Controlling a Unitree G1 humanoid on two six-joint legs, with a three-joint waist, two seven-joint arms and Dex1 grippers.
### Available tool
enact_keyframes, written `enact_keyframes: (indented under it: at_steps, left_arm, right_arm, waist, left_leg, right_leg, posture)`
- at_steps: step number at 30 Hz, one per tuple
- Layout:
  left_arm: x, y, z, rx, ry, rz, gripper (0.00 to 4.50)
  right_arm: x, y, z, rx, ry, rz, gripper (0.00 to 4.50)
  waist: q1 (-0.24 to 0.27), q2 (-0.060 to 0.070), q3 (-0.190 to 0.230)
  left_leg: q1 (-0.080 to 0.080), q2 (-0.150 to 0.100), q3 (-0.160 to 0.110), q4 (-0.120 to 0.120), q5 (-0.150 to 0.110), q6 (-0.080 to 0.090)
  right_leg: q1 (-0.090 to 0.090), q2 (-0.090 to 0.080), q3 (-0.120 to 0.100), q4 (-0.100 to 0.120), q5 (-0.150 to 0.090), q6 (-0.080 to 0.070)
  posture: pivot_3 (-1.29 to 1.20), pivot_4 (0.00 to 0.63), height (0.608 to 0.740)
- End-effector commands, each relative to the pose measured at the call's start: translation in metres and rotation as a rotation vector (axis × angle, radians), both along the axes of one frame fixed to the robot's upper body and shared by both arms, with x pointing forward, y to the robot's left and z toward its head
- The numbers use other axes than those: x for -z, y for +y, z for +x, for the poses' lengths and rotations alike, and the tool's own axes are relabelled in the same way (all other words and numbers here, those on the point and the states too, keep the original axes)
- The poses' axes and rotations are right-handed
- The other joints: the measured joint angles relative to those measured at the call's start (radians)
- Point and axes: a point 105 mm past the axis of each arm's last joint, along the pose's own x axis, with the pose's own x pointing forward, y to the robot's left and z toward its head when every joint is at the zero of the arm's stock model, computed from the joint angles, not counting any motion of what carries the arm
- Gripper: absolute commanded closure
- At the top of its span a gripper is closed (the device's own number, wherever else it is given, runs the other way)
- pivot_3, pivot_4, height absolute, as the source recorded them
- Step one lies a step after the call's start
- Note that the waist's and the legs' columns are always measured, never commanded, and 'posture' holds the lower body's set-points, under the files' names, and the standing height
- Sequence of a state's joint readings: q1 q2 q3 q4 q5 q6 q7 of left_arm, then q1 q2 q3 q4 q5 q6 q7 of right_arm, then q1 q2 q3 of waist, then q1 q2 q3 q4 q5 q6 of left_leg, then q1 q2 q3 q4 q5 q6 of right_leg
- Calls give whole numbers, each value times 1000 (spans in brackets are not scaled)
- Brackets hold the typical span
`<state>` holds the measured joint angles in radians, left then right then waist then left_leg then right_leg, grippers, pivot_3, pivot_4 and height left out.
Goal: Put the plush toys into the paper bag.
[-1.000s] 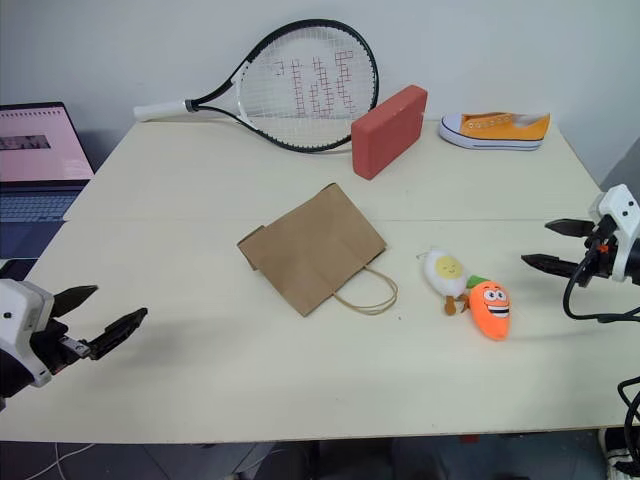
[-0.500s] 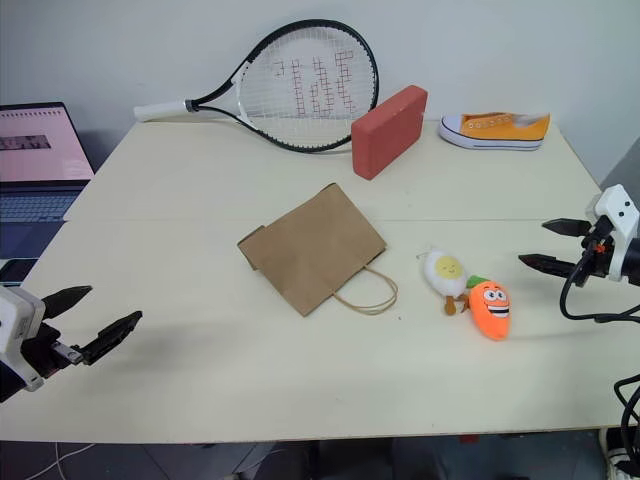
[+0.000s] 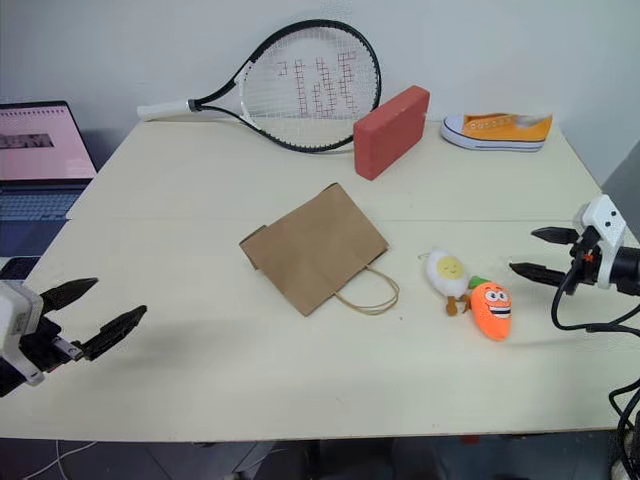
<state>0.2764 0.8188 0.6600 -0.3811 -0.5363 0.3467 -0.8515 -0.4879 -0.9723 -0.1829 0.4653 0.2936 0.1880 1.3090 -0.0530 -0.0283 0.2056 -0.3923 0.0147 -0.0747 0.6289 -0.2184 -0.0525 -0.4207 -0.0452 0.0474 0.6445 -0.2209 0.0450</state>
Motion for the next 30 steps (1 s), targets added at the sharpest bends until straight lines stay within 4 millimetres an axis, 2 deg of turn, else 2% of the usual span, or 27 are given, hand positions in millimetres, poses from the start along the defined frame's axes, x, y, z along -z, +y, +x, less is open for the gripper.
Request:
enact_keyframes:
  at_steps: [1, 3, 8, 15, 22, 29, 30]
  left_arm:
    - [-7, -53, 3, 223, 13, 12, 112]
    - [-3, -79, 5, 325, 44, 7, 112]
    - [14, -143, 24, 541, 88, -1, 112]
    - [42, -212, 55, 698, 125, -27, 112]
    - [59, -250, 82, 719, 72, 22, 112]
    - [69, -277, 86, 779, 62, 26, 112]
    - [70, -279, 87, 781, 64, 23, 265]
  right_arm:
    - [-26, 10, -11, -45, -76, 0, 0]
    - [-30, 21, -20, -80, -80, 6, 0]
    - [-33, 54, -53, -166, -52, 28, 0]
    - [-39, 87, -93, -219, 8, 81, 0]
    - [-34, 102, -109, -221, 36, 64, 0]
    - [-28, 104, -113, -212, 43, 51, 0]
    - [-28, 104, -113, -211, 42, 49, 0]
  waist:
    - [4, 0, 0]
    - [6, 1, 0]
    - [15, 1, 0]
    - [23, 1, -1]
    - [24, 0, -1]
    - [24, 0, -1]
    - [24, 0, -1]
  left_leg:
    - [0, 0, 0, 0, 0, 0]
    - [0, -1, 0, 0, 0, 0]
    - [0, -1, -2, 0, 0, 0]
    - [-2, -1, -3, 2, 0, 0]
    - [-4, -1, -3, 4, 0, 0]
    - [-5, -2, -4, 5, 0, 0]
    - [-5, -2, -4, 5, 0, 0]
  right_leg:
    - [0, 0, 0, 0, 0, 0]
    - [0, 0, 1, 0, 0, 1]
    - [0, 1, 1, 1, 4, 7]
    - [1, 2, 1, 0, 7, 11]
    - [1, 2, 1, -1, 6, 10]
    - [1, 2, 1, -1, 7, 11]
    - [1, 2, 1, -1, 7, 11]
  posture:
    - [0, 150, 740]
    - [0, 150, 740]
    - [0, 150, 740]
    - [0, 150, 740]
    - [0, 150, 740]
    - [0, 150, 740]
    - [0, 150, 740]
